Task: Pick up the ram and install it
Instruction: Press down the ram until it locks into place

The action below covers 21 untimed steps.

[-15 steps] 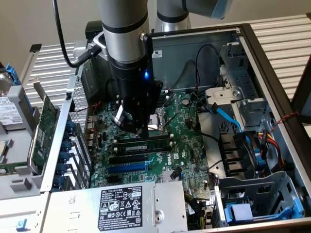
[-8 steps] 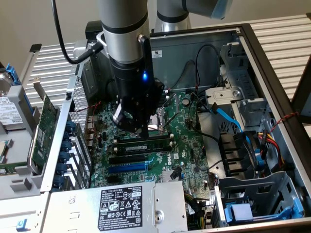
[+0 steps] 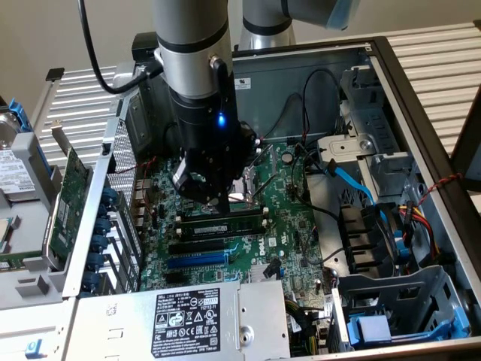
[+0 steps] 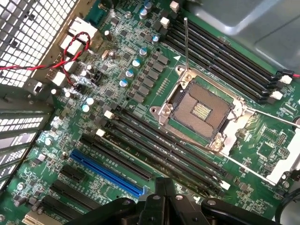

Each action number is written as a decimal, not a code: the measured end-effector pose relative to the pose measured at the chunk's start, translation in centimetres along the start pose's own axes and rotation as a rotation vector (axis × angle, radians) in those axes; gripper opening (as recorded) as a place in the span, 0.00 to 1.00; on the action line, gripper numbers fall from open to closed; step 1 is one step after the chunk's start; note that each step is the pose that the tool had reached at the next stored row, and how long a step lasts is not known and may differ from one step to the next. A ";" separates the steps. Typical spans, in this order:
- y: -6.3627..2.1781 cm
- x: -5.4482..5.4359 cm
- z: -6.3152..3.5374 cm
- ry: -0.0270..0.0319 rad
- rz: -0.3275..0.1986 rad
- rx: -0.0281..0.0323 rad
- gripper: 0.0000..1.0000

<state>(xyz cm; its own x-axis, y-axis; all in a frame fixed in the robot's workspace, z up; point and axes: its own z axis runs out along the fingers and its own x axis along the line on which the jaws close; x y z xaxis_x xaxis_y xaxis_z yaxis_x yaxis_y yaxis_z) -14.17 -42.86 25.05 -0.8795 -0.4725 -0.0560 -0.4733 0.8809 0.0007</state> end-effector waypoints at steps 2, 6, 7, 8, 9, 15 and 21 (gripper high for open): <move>0.00 0.0 0.00 -0.0017 0.026 -0.0017 0.11; 0.00 0.0 0.00 -0.0047 0.076 -0.0046 0.11; 0.00 0.0 0.00 -0.0055 0.089 -0.0053 0.11; 0.00 0.0 0.00 -0.0063 0.101 -0.0061 0.11; 0.00 0.0 0.00 -0.0071 0.114 -0.0069 0.11; 0.00 0.0 0.00 -0.0118 0.191 -0.0115 0.11; 0.01 0.0 0.00 -0.0169 0.268 -0.0165 0.11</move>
<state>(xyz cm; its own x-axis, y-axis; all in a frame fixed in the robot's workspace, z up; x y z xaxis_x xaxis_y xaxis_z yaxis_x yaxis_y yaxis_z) -14.18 -42.86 25.05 -0.9727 -0.2218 -0.0683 -0.2245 0.9739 0.0340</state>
